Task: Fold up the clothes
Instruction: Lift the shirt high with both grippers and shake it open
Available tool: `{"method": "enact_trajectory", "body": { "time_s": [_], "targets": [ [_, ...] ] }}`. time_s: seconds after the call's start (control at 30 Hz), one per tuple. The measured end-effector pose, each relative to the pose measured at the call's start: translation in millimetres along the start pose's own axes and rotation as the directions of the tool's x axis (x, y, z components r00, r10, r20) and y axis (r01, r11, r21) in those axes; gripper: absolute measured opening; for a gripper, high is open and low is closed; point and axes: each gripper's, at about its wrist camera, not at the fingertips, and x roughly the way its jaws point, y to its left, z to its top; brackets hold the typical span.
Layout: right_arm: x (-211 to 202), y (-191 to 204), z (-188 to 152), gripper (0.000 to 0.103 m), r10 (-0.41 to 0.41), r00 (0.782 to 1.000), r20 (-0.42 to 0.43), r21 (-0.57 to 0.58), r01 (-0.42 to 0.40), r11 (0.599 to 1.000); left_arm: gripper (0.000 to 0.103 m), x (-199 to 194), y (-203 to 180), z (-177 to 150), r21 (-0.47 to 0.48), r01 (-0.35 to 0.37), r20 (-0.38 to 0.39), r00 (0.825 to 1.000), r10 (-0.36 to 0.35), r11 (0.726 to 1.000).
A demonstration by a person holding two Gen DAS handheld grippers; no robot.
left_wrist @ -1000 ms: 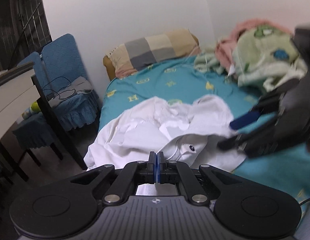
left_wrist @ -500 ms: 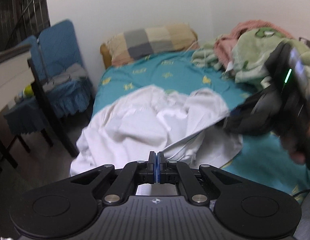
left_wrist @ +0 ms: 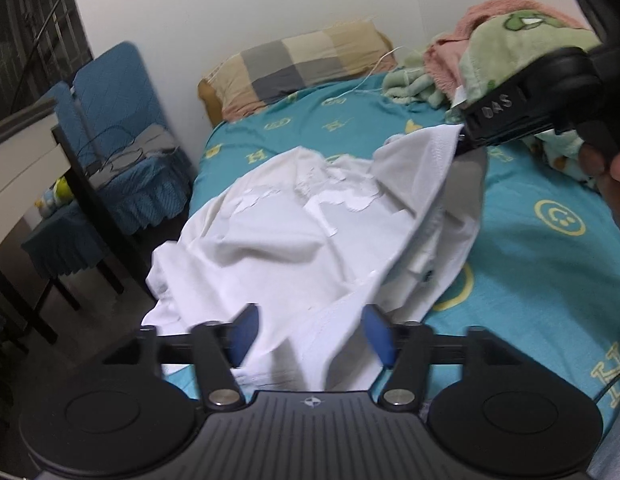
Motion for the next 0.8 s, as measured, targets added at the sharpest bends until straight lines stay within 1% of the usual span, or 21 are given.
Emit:
{"method": "enact_trajectory", "body": {
  "time_s": [0.07, 0.13, 0.17, 0.23, 0.33, 0.4, 0.43, 0.5, 0.57, 0.6, 0.63, 0.67, 0.73, 0.8],
  "targets": [
    [-2, -5, 1, 0.010, 0.014, 1.000, 0.002, 0.037, -0.014, 0.999, 0.068, 5, -9, 0, 0.014, -0.008, -0.004, 1.000, 0.008, 1.000],
    [-4, -10, 2, 0.010, 0.034, 0.999, 0.009, 0.080, -0.035, 0.996, 0.068, 19, -17, -3, 0.013, -0.042, -0.053, 0.998, 0.043, 0.999],
    [-5, -12, 3, 0.010, 0.042, 0.999, 0.016, 0.097, -0.043, 0.994, 0.068, 27, -18, -5, 0.002, -0.080, -0.084, 0.993, 0.080, 0.997],
    [-7, -15, 4, 0.010, 0.049, 0.998, 0.033, 0.117, -0.053, 0.992, 0.068, 40, -17, -9, -0.019, -0.155, -0.143, 0.978, 0.151, 0.988],
    [-10, -18, 5, 0.010, 0.035, 0.998, 0.058, 0.132, -0.043, 0.990, 0.068, 43, -2, -11, -0.082, -0.251, -0.181, 0.955, 0.234, 0.964],
    [-10, -17, 3, 0.010, -0.020, 0.997, 0.075, 0.114, 0.011, 0.993, 0.068, 43, 9, -13, -0.126, -0.313, -0.205, 0.937, 0.284, 0.942],
    [-11, -16, 2, 0.010, -0.054, 0.995, 0.085, 0.098, 0.045, 0.994, 0.068, 40, 16, -12, -0.157, -0.333, -0.207, 0.932, 0.299, 0.930],
    [-5, -17, -1, 0.011, -0.111, 0.992, 0.053, 0.080, 0.107, 0.991, 0.068, 31, 25, -10, -0.203, -0.360, -0.200, 0.926, 0.321, 0.911],
    [1, -19, -4, 0.012, -0.169, 0.985, 0.022, 0.060, 0.167, 0.984, 0.067, 23, 34, -8, -0.249, -0.385, -0.195, 0.919, 0.344, 0.889],
    [6, -20, -7, 0.012, -0.183, 0.983, -0.009, 0.049, 0.183, 0.982, 0.065, 19, 37, -7, -0.270, -0.392, -0.189, 0.917, 0.350, 0.880],
    [10, -19, -11, 0.012, -0.198, 0.980, -0.038, 0.028, 0.199, 0.980, 0.063, 16, 38, -5, -0.285, -0.385, -0.178, 0.921, 0.346, 0.878],
    [15, -18, -15, 0.012, -0.213, 0.975, -0.068, 0.006, 0.214, 0.977, 0.058, 13, 38, -4, -0.301, -0.377, -0.166, 0.925, 0.342, 0.876],
    [25, -12, -26, 0.013, -0.252, 0.959, -0.133, -0.086, 0.242, 0.966, 0.052, 7, 40, -1, -0.331, -0.362, -0.142, 0.932, 0.333, 0.871],
    [27, -9, -34, 0.013, -0.279, 0.949, -0.144, -0.117, 0.264, 0.957, 0.040, 2, 41, 2, -0.361, -0.346, -0.118, 0.938, 0.325, 0.866]
  ]
}}
